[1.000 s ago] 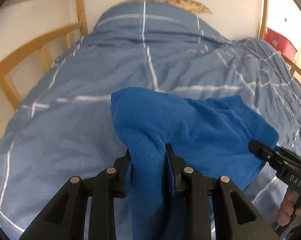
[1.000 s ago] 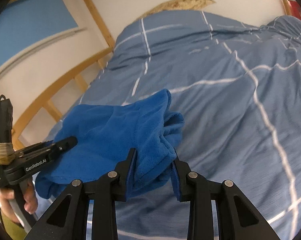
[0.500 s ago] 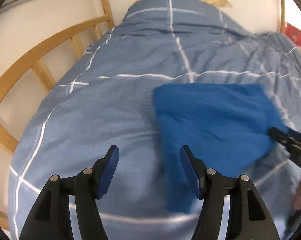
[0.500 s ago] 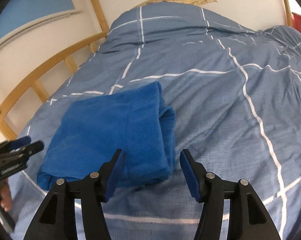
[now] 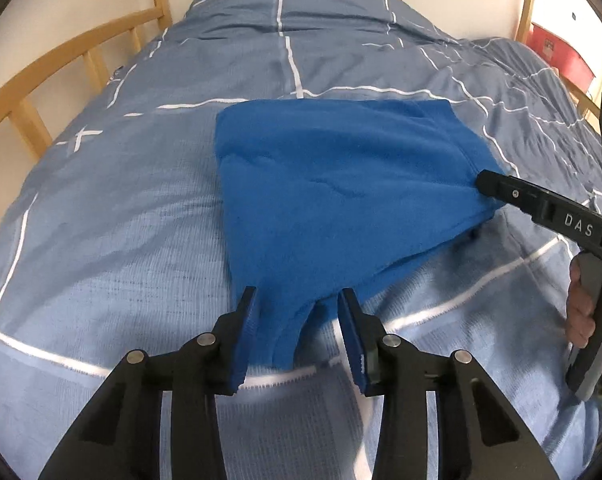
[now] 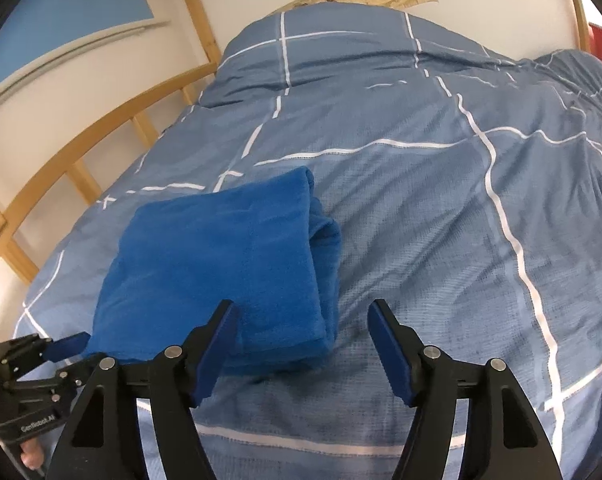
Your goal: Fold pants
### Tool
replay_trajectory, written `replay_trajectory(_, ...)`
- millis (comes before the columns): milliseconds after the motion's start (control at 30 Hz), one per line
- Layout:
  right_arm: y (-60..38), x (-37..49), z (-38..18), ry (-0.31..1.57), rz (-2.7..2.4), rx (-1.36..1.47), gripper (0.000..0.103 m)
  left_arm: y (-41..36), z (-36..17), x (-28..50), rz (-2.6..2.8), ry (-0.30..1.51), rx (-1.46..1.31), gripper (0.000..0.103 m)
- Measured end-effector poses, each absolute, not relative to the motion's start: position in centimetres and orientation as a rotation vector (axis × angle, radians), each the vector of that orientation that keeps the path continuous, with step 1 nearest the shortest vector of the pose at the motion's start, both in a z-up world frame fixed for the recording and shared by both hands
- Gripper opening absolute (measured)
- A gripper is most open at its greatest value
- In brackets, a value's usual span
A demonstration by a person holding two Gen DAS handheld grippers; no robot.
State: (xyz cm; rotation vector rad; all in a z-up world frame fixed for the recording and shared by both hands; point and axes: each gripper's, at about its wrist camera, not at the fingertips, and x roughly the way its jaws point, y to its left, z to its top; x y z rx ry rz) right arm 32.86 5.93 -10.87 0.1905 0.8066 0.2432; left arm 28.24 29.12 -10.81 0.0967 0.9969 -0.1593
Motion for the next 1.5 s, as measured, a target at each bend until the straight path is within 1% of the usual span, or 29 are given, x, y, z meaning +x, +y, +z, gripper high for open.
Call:
replay_trajectory(33, 5.7, 32.7, -10.6, 0.802, 0.24, 0.198, 0.067, 28.8, -10.5, 27.9, -0.146, 0.999, 0.117, 0.041)
replay_trajectory(67, 5.4, 32.5, -10.2, 0.796, 0.221, 0.198, 0.069, 28.7, -10.4, 27.5, -0.132, 0.999, 0.13, 0.045)
replay_trajectory(100, 4.9, 32.0, -9.5, 0.776, 0.168, 0.191, 0.071, 28.5, -9.9, 26.9, -0.109, 0.998, 0.144, 0.046)
replay_trajectory(200, 3.4, 30.9, -7.9, 0.734, 0.165, 0.202, 0.072, 27.7, -8.5, 25.1, -0.068, 0.967, 0.136, 0.047)
replay_trajectory(233, 2.8, 30.4, -7.2, 0.731, 0.156, 0.187, 0.072, 26.9, -7.6, 24.0, -0.074, 0.939, 0.135, 0.048)
replay_trajectory(267, 2.4, 29.8, -6.6, 0.721, 0.153, 0.168, 0.072, 26.3, -6.8, 23.2, -0.068, 0.913, 0.139, 0.055)
replay_trajectory(300, 2.0, 28.7, -5.7, 0.697, 0.161, 0.131, 0.074, 25.7, -6.0, 22.6, -0.053, 0.888, 0.146, 0.061)
replay_trajectory(333, 1.7, 28.1, -5.1, 0.683, 0.166, 0.1, 0.077, 24.7, -5.0, 21.5, -0.035, 0.847, 0.151, 0.063)
replay_trajectory(367, 1.4, 27.3, -4.5, 0.669, 0.171, 0.068, 0.084, 23.8, -4.1, 20.7, -0.019, 0.814, 0.154, 0.068)
replay_trajectory(400, 1.0, 26.3, -3.8, 0.652, 0.179, 0.037, 0.087, 23.1, -3.3, 20.0, -0.006, 0.789, 0.155, 0.074)
replay_trajectory(567, -2.3, 21.6, -1.1, 0.614, 0.208, -0.03, 0.089, 19.4, 0.2, 16.8, -0.017, 0.668, 0.121, 0.085)
replay_trajectory(633, -4.1, 19.7, -0.3, 0.603, 0.212, -0.032, 0.09, 17.8, 1.4, 15.4, -0.02, 0.637, 0.127, 0.085)
replay_trajectory(767, -7.2, 16.7, 1.0, 0.577, 0.186, -0.037, 0.09, 14.4, 2.7, 13.1, 0.024, 0.581, 0.161, 0.095)
replay_trajectory(1133, -14.2, 9.1, 2.1, 0.562, 0.115, -0.012, 0.09, 7.9, 3.1, 7.6, -0.007, 0.55, 0.106, 0.098)
replay_trajectory(1500, -16.6, 5.3, 2.2, 0.549, 0.094, -0.001, 0.09, 4.6, 3.1, 4.3, 0.027, 0.547, 0.084, 0.099)
